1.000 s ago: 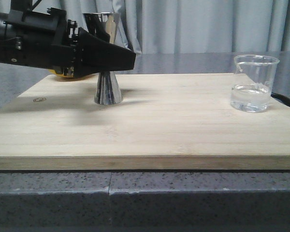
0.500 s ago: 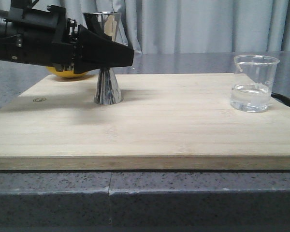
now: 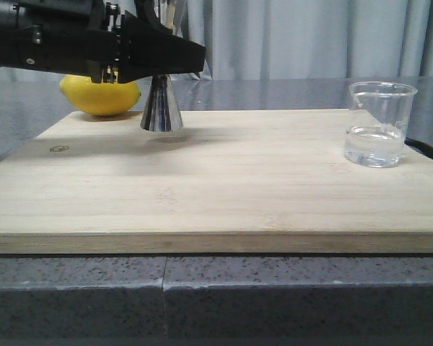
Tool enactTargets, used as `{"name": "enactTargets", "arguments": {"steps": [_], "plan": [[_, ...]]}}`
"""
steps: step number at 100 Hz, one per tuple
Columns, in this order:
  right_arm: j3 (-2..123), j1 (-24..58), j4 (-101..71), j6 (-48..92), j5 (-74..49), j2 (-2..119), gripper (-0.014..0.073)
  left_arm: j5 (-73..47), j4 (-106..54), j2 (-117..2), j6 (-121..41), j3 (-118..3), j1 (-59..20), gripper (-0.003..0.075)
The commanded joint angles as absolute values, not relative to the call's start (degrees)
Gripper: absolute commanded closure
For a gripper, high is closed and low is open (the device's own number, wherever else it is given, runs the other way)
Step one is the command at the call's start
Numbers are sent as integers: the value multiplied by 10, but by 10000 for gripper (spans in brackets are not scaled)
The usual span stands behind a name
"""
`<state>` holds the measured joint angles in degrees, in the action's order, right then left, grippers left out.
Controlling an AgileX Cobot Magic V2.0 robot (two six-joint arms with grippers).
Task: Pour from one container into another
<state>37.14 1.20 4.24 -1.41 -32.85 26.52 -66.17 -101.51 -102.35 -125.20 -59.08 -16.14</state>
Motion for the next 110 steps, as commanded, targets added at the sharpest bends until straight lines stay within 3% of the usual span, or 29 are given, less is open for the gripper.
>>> {"name": "enactTargets", "arguments": {"steps": [1,50,84,110], "plan": [[392,9,47,-8,-290,273,61,-726,-1060,-988,-1234,-614,-166,493],[396,20,14,0,-294,283,61,-726,-1060,-960,-1233,-621,-166,493],[445,57,14,70,-360,388,61,-721,-1060,-960,-1233,-621,-166,493],[482,191,17,70,-366,430,61,-720,-1060,-961,-1233,-621,-166,493]]}}
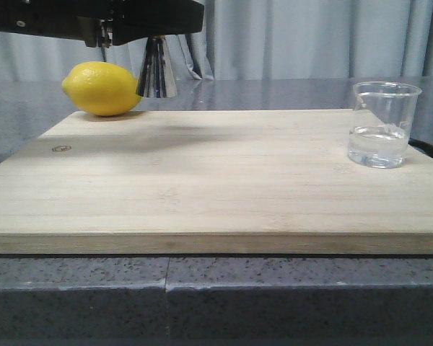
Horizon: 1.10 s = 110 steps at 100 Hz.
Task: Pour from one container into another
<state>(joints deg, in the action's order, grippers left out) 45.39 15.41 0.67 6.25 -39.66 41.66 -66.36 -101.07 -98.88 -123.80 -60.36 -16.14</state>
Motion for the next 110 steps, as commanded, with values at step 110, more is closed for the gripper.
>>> {"name": "enactTargets", "arguments": {"steps": [110], "plan": [[139,282,-80,59,361,570,61,-720,-1060,-962,-1233,-621,-166,493]]}}
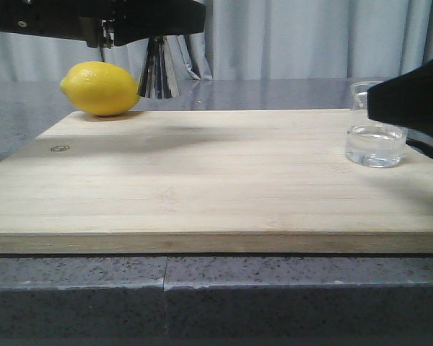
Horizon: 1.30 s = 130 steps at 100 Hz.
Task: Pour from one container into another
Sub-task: 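Reach the right gripper to the glass beaker and grasp it, then lift the beaker with the right gripper over the held jigger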
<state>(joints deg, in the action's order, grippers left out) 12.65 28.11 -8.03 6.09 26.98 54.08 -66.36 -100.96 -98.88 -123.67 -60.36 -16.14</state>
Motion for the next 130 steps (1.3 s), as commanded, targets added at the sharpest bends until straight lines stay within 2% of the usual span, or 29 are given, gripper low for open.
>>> {"name": "enactTargets", "arguments": {"steps": [1,71,78,90,100,130], "plan": [[139,282,-80,59,366,573,61,-720,-1060,-962,-1233,-621,-166,493],[139,282,-80,59,614,793,66,-720,-1060,-962,-1233,-621,-166,493],[139,282,-80,59,618,799,100,-720,-1060,-962,-1233,-621,-166,493],[138,282,-80,59,617,800,224,-720,-1060,-962,-1233,-621,-166,493],[138,282,-80,59,616,800,289,-720,-1060,-962,-1233,-621,-166,493],[140,282,-80,59,614,783,303,-720,-1060,-962,-1233,-621,-166,493]]}}
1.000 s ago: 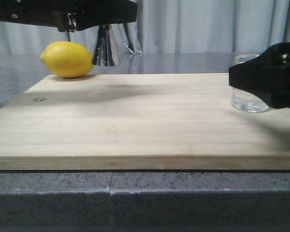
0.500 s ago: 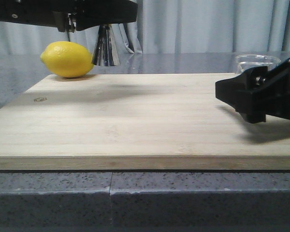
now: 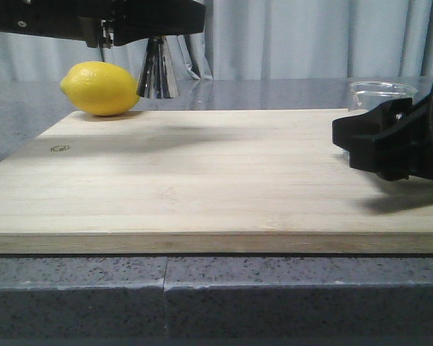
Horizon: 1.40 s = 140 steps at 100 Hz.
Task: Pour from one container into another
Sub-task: 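Lift the beaker with the right gripper over the held jigger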
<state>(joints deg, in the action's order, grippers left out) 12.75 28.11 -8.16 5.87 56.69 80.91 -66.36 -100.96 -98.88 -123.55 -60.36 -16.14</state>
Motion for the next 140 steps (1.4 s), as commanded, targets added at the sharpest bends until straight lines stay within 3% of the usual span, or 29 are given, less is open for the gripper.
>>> {"name": "enactTargets", "arguments": {"steps": [1,35,69,110,140], "plan": [[140,282,-81,59,612,781,303,-720,-1060,-962,-1233,-621,-166,493],[269,282,-84,78,390,682,303,-720,-1060,-962,-1233,-621,-166,493],[488,282,-18,105,129,697,303,-720,-1060,-962,-1233,-621,-166,493],[665,324,132,105,25,783,303,-720,-1060,-962,-1233,-621,-166,493],[704,342,267,105,10,807,303,-720,-1060,-962,-1233,-621,-166,493]]}}
